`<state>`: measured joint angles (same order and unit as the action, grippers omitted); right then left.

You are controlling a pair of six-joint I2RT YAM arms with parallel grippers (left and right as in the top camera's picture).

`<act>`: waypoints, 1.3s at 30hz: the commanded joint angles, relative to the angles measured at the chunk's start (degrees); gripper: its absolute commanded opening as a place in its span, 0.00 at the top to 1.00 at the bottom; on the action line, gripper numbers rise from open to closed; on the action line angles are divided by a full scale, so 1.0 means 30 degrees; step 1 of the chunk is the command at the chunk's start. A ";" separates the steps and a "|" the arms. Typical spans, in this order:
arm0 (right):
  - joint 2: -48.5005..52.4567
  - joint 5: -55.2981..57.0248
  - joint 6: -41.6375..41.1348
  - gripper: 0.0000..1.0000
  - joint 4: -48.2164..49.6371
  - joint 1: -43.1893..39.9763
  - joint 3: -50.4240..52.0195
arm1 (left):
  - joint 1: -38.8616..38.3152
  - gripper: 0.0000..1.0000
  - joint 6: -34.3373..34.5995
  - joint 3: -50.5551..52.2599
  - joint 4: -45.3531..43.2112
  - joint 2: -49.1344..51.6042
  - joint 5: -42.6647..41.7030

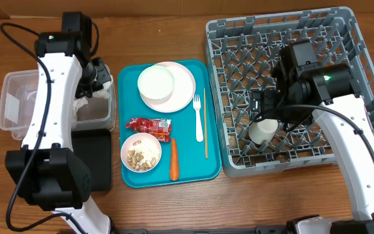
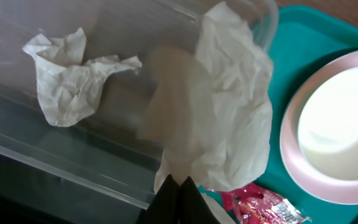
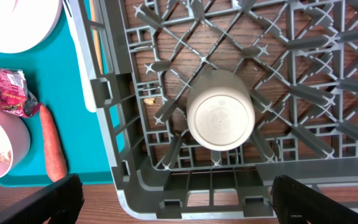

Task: Sort waste into correct bins and load items into the dishwasher
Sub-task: 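Move the tissue into the clear plastic bin and open the left gripper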

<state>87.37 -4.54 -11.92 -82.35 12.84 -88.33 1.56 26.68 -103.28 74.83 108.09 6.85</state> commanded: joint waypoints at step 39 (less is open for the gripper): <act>-0.0240 -0.0087 0.0117 0.00 0.0051 0.0058 -0.0379 | 0.1348 0.43 0.0408 0.5566 -0.3563 -0.0525 -0.0648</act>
<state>87.37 -4.54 -11.92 -82.30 12.84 -88.33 5.65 29.41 -87.00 64.42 107.98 5.32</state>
